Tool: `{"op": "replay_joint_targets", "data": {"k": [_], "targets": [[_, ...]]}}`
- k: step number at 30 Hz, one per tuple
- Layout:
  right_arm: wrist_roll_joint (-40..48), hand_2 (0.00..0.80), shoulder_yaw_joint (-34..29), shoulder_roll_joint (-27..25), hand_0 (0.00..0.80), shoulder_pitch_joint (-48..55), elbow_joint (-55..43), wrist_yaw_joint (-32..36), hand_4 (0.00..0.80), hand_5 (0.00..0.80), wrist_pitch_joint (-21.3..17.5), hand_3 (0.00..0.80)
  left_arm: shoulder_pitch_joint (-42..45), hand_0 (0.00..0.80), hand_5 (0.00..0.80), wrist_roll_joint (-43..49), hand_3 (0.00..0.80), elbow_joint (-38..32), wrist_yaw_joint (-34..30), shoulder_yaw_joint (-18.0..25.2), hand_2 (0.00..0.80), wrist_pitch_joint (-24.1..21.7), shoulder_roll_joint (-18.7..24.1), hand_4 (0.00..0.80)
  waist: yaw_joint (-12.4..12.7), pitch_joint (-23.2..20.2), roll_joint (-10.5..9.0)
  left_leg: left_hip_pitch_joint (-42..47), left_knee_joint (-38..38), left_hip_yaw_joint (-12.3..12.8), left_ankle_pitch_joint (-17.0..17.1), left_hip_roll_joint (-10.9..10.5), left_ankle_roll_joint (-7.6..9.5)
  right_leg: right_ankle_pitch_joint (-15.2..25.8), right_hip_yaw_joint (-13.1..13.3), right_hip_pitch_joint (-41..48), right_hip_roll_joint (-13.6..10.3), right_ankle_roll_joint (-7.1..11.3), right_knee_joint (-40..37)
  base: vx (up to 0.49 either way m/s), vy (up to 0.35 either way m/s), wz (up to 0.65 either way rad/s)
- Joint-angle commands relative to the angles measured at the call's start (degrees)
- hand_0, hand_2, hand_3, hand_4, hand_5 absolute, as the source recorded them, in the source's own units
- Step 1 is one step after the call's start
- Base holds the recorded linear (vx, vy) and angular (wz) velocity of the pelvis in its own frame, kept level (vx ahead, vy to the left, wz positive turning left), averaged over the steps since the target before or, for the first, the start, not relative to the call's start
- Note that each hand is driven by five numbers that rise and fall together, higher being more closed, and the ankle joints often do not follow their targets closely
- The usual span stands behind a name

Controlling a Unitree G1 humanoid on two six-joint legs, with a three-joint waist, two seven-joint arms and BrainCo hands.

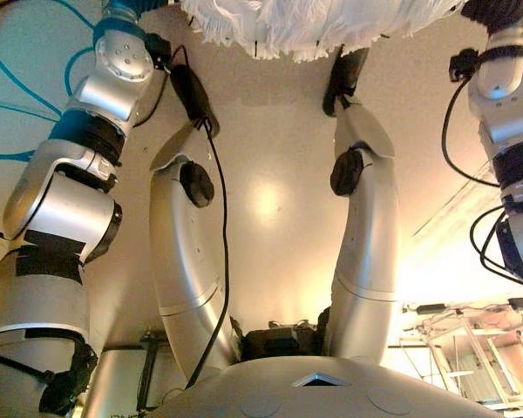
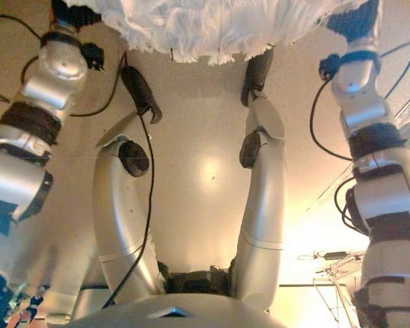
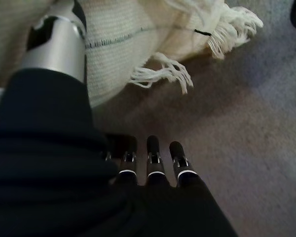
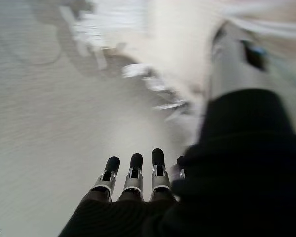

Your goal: Pick up the cushion and take it to the sofa

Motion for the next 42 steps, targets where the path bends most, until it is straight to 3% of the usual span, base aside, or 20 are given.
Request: {"op": "replay_joint_targets", "data": {"k": [1, 2, 3, 4, 6, 8, 9, 10, 11, 12, 13, 14, 15, 16, 20, 29, 36, 39, 42], "targets": [[4.2, 0.0, 4.4, -5.1, 0.0, -2.0, -5.6, 3.2, 0.0, 0.0, -5.1, 0.0, -0.5, 0.0, 0.0, -3.8, 0.0, -5.2, -3.4, 0.3, 0.0, -2.9, -0.6, 0.0, -1.0, -0.2, 4.85, 0.0, -5.9, -1.6, -0.5, 0.0, -0.53, -4.4, 1.0, 1.9, 0.5, 2.0, 0.8, 0.0, 0.0, 0.0], [4.2, 0.0, 4.9, -4.5, 0.0, -3.1, -5.9, 4.4, 0.0, 0.0, -5.4, 0.0, -1.2, 0.0, 0.0, -4.4, 0.0, -5.9, -4.0, -0.1, 0.0, -3.5, -1.1, 0.0, -1.0, -0.2, 4.86, 0.0, -6.3, -1.7, -0.5, -0.2, -0.63, -4.4, 1.0, 1.9, 0.5, 2.09, 0.5, 0.03, 0.011, 0.04], [4.5, 0.0, 5.4, -3.9, 0.0, -3.8, -5.4, 6.4, 0.0, 0.0, -6.4, 0.0, -2.2, 0.0, 0.0, -13.4, 0.0, -3.9, -12.2, 0.6, 0.0, -4.0, -0.9, 0.0, -1.1, -0.2, 4.98, 0.0, -6.6, -1.8, -0.2, -0.3, -0.76, -4.5, 1.1, 1.9, 0.6, 2.17, 0.5, 0.031, 0.04, 0.06], [5.3, 0.0, 6.1, -3.4, 0.0, -4.7, -2.7, 9.1, 0.0, 0.0, -8.9, 0.0, -4.9, 0.0, 0.0, -3.1, 0.0, 2.3, -6.3, -0.3, 0.0, -1.4, 0.5, 0.0, -1.3, -0.2, 5.17, 0.0, -6.4, -1.7, -0.2, 0.0, -0.87, -4.8, 1.1, 1.9, 0.6, 2.21, 0.9, 0.02, 0.073, 0.05], [7.3, 0.0, 8.0, -2.9, 0.0, -6.3, 0.6, 14.5, 0.0, 0.0, -12.6, 0.0, -5.9, 0.0, 0.0, -15.5, 0.0, 5.9, -18.0, -2.4, 0.0, -8.1, 1.1, 0.0, -1.3, -0.2, 6.0, 0.0, -5.9, -1.5, -0.2, 0.1, -0.88, -5.0, 1.2, 1.9, 0.6, 2.13, 1.0, 0.013, 0.08, 0.04], [9.4, 0.0, 8.7, -1.5, 0.0, -6.4, -0.3, 17.6, 0.0, 0.0, -13.3, 0.0, -3.3, 0.0, 0.0, -13.1, 0.0, 2.3, -18.9, -1.8, 0.0, -11.6, 0.1, 0.0, -0.8, -0.2, 6.49, 0.0, -6.3, -1.6, -0.3, -0.2, -1.1, -5.0, 1.3, 1.9, 0.5, 2.22, 0.7, 0.007, 0.018, 0.0], [11.5, 0.0, 8.7, -0.7, 0.0, -6.4, -1.0, 19.8, 0.0, 0.0, -13.1, 0.0, -2.7, 0.0, 0.0, -15.1, 0.0, 0.8, -22.0, -2.1, 0.0, -11.1, -0.1, 0.0, -0.6, -0.2, 6.78, 0.0, -6.6, -1.6, -0.3, -0.3, -1.19, -5.0, 1.2, 1.9, 0.5, 2.26, 0.3, 0.0, 0.0, 0.0], [13.9, 0.0, 8.8, 0.2, 0.0, -6.6, -2.5, 22.7, 0.0, 0.0, -12.1, 0.0, -2.0, 0.0, 0.0, -20.9, 0.0, -1.4, -30.0, -2.2, 0.0, -22.3, -1.0, 0.0, -0.4, -0.2, 6.99, 0.0, -7.1, -1.6, -0.3, -0.6, -1.25, -4.9, 1.2, 1.9, 0.6, 2.31, -0.3, 0.017, -0.009, 0.04], [15.4, 0.0, 8.8, 1.0, 0.0, -7.0, -3.5, 24.7, 0.0, 0.0, -11.3, 0.0, -1.9, 0.0, 0.0, -21.4, 0.0, -2.8, -30.4, -2.1, 0.0, -21.3, -1.9, 0.0, -0.3, -0.2, 7.05, 0.0, -7.8, -1.5, -0.1, -0.8, -1.26, -4.8, 1.1, 1.9, 0.6, 2.28, -0.9, 0.02, -0.012, 0.09], [17.3, 0.0, 8.7, 2.3, 0.0, -7.4, -4.6, 27.0, 0.0, 0.0, -10.1, 0.0, -1.7, 0.489, 0.489, -21.2, 0.489, -5.1, -30.6, -1.6, 0.489, -19.5, -3.3, 0.489, -0.3, -0.2, 7.02, 0.0, -8.3, -1.5, -0.1, -0.9, -1.31, -4.7, 1.1, 1.9, 0.6, 2.24, -1.4, 0.017, -0.014, 0.12], [19.9, 0.0, 8.7, 3.2, 0.0, -7.6, -5.3, 29.6, 0.0, 0.0, -9.2, 0.0, -2.1, 0.8, 0.8, -21.7, 0.8, -6.1, -30.6, -1.8, 0.8, -18.7, -4.3, 0.8, -0.3, -0.2, 6.84, 0.0, -8.7, -1.6, -0.1, -1.0, -1.3, -4.6, 1.1, 1.9, 0.6, 2.21, -1.8, 0.016, -0.014, 0.11], [21.5, 0.119, 8.7, 4.0, 0.119, -7.9, -5.8, 31.8, 0.119, 0.119, -8.6, 0.119, -2.3, 0.8, 0.8, -22.4, 0.8, -6.6, -31.3, -1.7, 0.8, -17.2, -5.1, 0.8, -0.3, -0.2, 6.72, 0.0, -8.9, -1.6, 0.0, -1.1, -1.3, -4.6, 1.1, 1.9, 0.6, 2.22, -2.1, 0.011, -0.016, 0.07], [22.3, 0.533, 8.9, 4.9, 0.533, -8.5, -6.1, 33.4, 0.533, 0.533, -8.3, 0.533, -2.6, 0.8, 0.8, -23.4, 0.8, -6.7, -32.2, -1.6, 0.8, -15.3, -5.8, 0.8, -0.3, -0.2, 6.61, 0.0, -9.1, -1.7, 0.1, -1.2, -1.38, -4.5, 1.1, 1.9, 0.6, 2.28, -2.4, 0.004, -0.015, 0.05], [23.7, 0.8, 9.2, 5.7, 0.8, -9.0, -6.5, 35.3, 0.8, 0.8, -8.3, 0.8, -2.6, 0.8, 0.8, -24.2, 0.8, -6.8, -32.9, -1.5, 0.8, -14.4, -6.4, 0.8, -0.3, -0.2, 6.53, 0.0, -9.4, -1.8, 0.3, -1.3, -1.54, -4.3, 1.2, 1.9, 0.6, 2.33, -2.7, 0.001, -0.011, 0.04], [26.3, 0.8, 8.7, 6.7, 0.8, -8.6, -11.3, 36.8, 0.8, 0.8, -8.6, 0.8, -0.4, 0.8, 0.8, -26.3, 0.8, -10.4, -34.8, -0.3, 0.8, -14.0, -7.7, 0.8, -0.3, -0.2, 6.75, 0.0, -10.1, -2.0, 1.0, -2.0, -1.94, -3.7, 1.5, 1.9, 0.7, 2.62, -3.7, 0.0, -0.002, 0.01], [19.9, 0.8, 2.2, 8.9, 0.8, -0.6, -21.3, 30.2, 0.8, 0.8, -10.2, 0.8, 9.2, 0.8, 0.8, -25.9, 0.8, -21.7, -32.5, 5.3, 0.8, -16.3, -11.8, 0.8, 0.6, -0.2, 5.96, 1.7, -11.8, -4.0, 3.9, -4.0, -1.89, -1.8, 1.2, 4.2, 0.3, 3.24, -5.3, -0.052, -0.027, 0.04], [14.9, 0.8, -2.3, 12.2, 0.8, 16.9, -28.8, 26.7, 0.8, 0.8, -13.6, 0.8, 26.0, 0.8, 0.8, -23.5, 0.8, -29.6, -32.3, 7.7, 0.8, -19.6, -15.1, 0.8, 1.4, -0.2, 3.28, 20.3, -18.2, -4.6, 7.6, -4.1, -2.8, 1.2, -1.6, 23.8, -0.7, 3.8, -12.6, -0.034, -0.085, -0.01], [12.3, 0.8, -4.0, 14.5, 0.8, 26.6, -33.4, 25.9, 0.8, 0.8, -16.3, 0.8, 34.3, 0.8, 0.8, -21.8, 0.8, -34.7, -30.9, 8.2, 0.8, -21.7, -16.7, 0.8, 2.0, -0.2, 1.87, 33.0, -22.4, -3.7, 7.1, -3.8, -3.32, 0.9, -4.2, 36.0, -1.7, 4.8, -16.4, 0.058, -0.083, 0.06], [9.9, 0.8, -6.7, 15.0, 0.8, 34.4, -39.1, 25.7, 0.8, 0.8, -16.7, 0.8, 41.0, 0.8, 0.8, -19.5, 0.8, -40.0, -29.8, 10.0, 0.8, -22.5, -16.4, 0.8, 2.5, -0.2, 0.5, 45.0, -27.4, -1.6, 7.2, -4.0, -3.1, 1.1, -7.9, 48.2, -2.2, 5.45, -21.3, 0.027, -0.066, 0.04]]}}
